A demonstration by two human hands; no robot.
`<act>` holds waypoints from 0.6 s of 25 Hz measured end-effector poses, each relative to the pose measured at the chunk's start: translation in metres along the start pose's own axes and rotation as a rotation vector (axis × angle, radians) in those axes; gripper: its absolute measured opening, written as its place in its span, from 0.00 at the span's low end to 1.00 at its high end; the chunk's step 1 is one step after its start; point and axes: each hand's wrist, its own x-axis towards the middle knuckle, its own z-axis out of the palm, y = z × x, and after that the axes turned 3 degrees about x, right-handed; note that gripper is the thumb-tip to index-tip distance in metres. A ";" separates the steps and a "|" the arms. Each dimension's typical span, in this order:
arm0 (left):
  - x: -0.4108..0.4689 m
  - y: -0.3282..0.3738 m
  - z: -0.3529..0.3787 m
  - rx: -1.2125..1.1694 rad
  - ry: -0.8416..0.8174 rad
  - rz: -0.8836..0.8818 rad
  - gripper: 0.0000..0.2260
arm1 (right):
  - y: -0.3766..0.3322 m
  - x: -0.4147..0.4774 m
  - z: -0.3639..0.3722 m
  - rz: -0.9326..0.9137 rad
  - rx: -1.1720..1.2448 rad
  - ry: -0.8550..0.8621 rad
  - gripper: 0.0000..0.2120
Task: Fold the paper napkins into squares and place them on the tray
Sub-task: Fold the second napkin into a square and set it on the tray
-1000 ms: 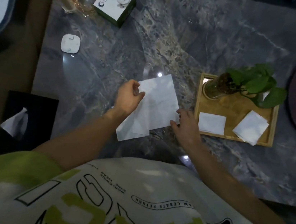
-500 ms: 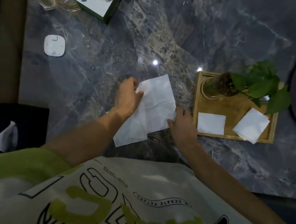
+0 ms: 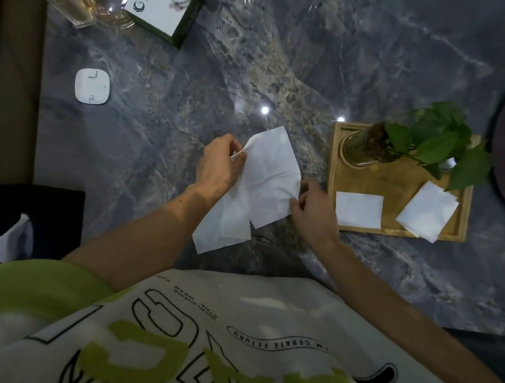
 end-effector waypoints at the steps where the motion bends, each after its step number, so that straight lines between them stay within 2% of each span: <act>1: -0.002 0.003 -0.002 -0.036 -0.016 0.011 0.07 | 0.000 -0.001 -0.004 0.004 0.047 0.009 0.12; 5: -0.012 0.011 -0.008 -0.147 -0.067 0.043 0.07 | -0.001 -0.007 -0.020 0.072 0.272 0.011 0.13; 8: -0.019 0.019 -0.012 -0.335 -0.097 0.010 0.07 | -0.003 -0.011 -0.030 0.118 0.458 0.022 0.07; 10: -0.029 0.027 -0.016 -0.456 -0.094 -0.001 0.07 | -0.004 -0.018 -0.037 0.104 0.556 0.015 0.03; 15: -0.058 0.031 -0.029 -0.544 -0.060 0.123 0.06 | -0.012 -0.040 -0.055 0.036 0.705 -0.082 0.06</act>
